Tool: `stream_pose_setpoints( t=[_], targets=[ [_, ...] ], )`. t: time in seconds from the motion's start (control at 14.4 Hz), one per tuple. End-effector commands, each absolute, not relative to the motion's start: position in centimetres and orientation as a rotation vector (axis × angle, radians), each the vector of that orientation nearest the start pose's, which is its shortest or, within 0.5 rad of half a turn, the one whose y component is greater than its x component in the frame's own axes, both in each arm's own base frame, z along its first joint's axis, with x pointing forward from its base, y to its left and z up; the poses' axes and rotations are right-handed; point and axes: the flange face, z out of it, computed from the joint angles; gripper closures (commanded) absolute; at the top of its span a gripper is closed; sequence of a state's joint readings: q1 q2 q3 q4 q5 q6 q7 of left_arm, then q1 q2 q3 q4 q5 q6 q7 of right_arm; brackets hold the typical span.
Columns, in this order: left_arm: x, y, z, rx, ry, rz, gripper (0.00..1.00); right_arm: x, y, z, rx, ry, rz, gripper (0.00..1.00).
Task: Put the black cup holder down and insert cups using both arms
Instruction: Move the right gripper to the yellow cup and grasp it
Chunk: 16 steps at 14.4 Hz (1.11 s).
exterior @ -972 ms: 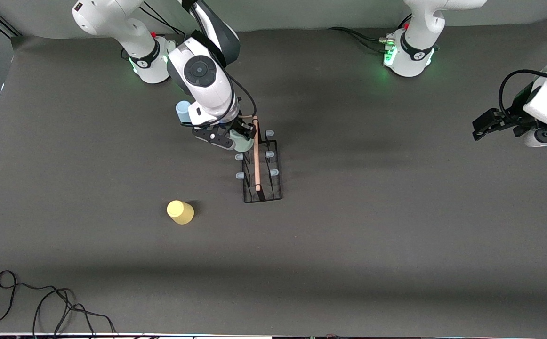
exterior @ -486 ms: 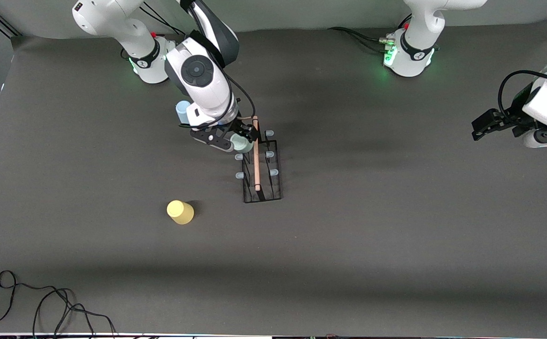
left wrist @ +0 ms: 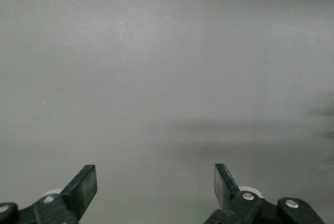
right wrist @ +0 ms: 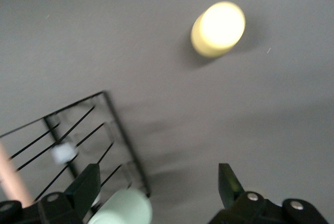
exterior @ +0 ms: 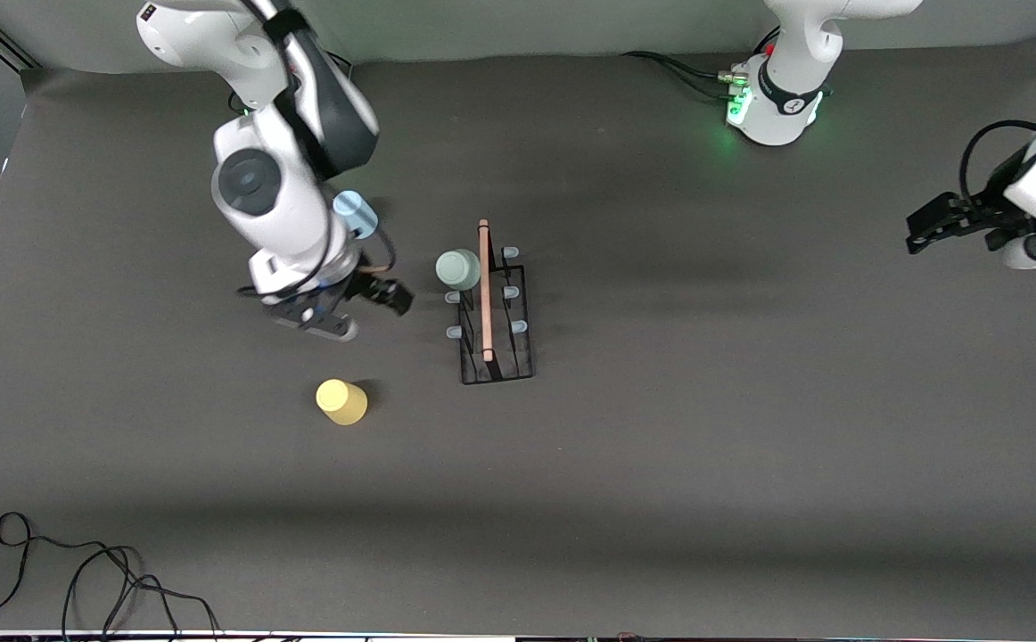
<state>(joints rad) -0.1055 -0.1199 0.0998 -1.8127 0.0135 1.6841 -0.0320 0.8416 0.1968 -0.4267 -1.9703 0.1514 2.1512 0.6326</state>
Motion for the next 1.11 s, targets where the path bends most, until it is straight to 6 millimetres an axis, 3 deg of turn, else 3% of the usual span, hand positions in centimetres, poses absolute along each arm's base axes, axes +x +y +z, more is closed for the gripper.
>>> stream_pose_setpoints(
  t=[0.0, 0.07, 0.28, 0.76, 1.04],
  targets=[
    [52.0, 1.2, 58.9, -3.137, -0.013, 0.047, 0.00, 58.1, 20.6, 34.8, -3.126, 0.284, -0.053, 0.00],
    [52.0, 1.3, 58.9, -3.137, -0.013, 0.047, 0.00, 59.2, 18.4, 33.5, -3.124, 0.288, -0.065, 0.00],
    [51.9, 1.5, 58.6, -3.116, -0.010, 0.059, 0.00, 61.5, 15.1, 29.8, -3.109, 0.261, -0.151, 0.00],
    [51.9, 0.9, 59.4, -3.115, -0.028, 0.051, 0.00, 64.5, 16.8, 26.0, -3.036, 0.345, -0.170, 0.00],
    [51.7, 0.9, 59.6, -3.113, -0.028, 0.058, 0.00, 64.5, 16.6, 22.6, -3.080, 0.274, -0.152, 0.00]
  ],
)
